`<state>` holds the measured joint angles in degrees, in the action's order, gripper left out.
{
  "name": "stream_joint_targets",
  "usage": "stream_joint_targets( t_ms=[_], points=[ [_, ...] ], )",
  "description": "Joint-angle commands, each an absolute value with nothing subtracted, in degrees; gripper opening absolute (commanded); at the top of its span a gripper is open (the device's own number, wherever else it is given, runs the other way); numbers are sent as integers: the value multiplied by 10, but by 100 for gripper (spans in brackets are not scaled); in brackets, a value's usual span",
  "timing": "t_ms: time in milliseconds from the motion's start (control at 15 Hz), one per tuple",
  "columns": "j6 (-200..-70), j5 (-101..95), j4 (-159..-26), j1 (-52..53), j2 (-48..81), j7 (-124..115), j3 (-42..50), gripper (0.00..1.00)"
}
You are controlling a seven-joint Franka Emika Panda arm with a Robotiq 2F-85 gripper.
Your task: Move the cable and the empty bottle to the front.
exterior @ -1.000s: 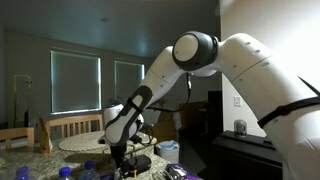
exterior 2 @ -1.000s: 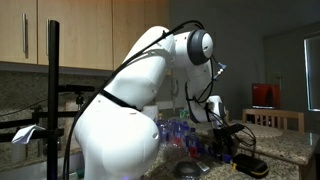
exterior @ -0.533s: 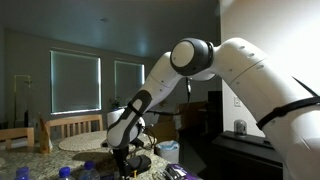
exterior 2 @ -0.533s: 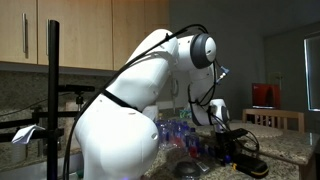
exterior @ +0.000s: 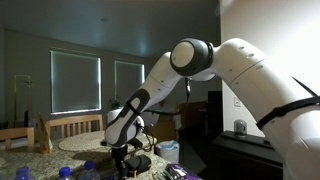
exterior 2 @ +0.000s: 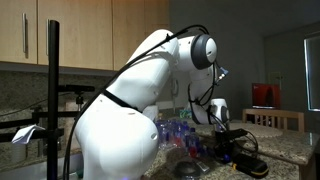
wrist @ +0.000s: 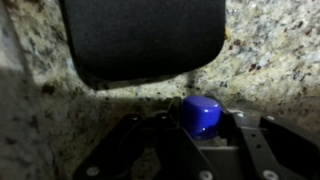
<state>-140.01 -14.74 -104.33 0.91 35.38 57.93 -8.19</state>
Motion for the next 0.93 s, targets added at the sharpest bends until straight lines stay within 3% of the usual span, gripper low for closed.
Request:
stream_joint_targets(
  t_ms=[0, 133, 267, 867],
  points=[
    [-1395, -133, -1047, 2, 349, 589, -87, 8],
    [-1381, -133, -1043, 4, 351, 589, -86, 2],
    [-1374, -138, -1047, 7, 343, 582, -81, 7],
    [-1353, -159, -1076, 20, 252, 530, -50, 7]
  ],
)
